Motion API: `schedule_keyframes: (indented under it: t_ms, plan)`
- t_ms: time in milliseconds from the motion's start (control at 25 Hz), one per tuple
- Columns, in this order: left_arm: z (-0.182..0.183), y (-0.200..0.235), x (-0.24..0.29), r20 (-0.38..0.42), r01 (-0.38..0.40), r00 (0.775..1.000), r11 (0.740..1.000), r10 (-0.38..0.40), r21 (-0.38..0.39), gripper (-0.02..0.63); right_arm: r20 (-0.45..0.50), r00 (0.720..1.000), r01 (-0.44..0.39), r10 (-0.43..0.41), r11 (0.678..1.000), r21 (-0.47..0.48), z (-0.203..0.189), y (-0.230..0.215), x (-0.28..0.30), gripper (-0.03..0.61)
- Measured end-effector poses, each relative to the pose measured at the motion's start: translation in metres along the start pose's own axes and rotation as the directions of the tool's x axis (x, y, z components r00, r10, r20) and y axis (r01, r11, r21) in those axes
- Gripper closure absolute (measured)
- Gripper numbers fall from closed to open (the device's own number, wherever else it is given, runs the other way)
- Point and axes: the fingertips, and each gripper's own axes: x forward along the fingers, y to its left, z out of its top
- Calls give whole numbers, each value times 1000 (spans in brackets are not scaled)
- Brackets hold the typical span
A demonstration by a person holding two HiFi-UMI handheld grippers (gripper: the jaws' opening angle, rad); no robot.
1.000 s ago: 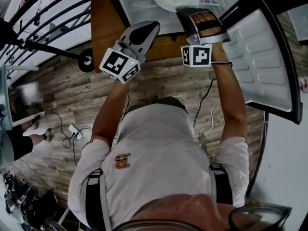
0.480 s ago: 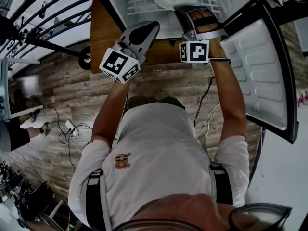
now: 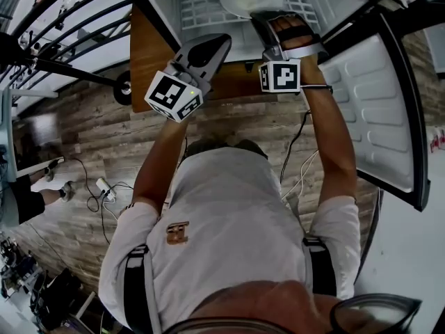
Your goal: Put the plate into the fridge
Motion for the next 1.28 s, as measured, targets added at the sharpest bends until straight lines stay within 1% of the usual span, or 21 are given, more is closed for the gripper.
schedule_keyframes:
  t_ms: [160,400,920,1280]
  plan:
    - [0,2,0,-3,16,1000,1000,-16,-13,595,-13,1000,-5,5,1000,-9,-1,0,3,538]
    - [0,4,-2,-16,30,999,999,-30,-25,595,-25,999,-28,28,1000,3,-1,6,6,540]
    - [-10,8,-2,-47,41,998,999,-42,-26,595,-21,1000,3,-2,1000,28,-4,4,12,538]
    - [-7,10,-7,-41,44,998,999,-45,-25,595,22,999,-47,45,995,85,3,4,8,537]
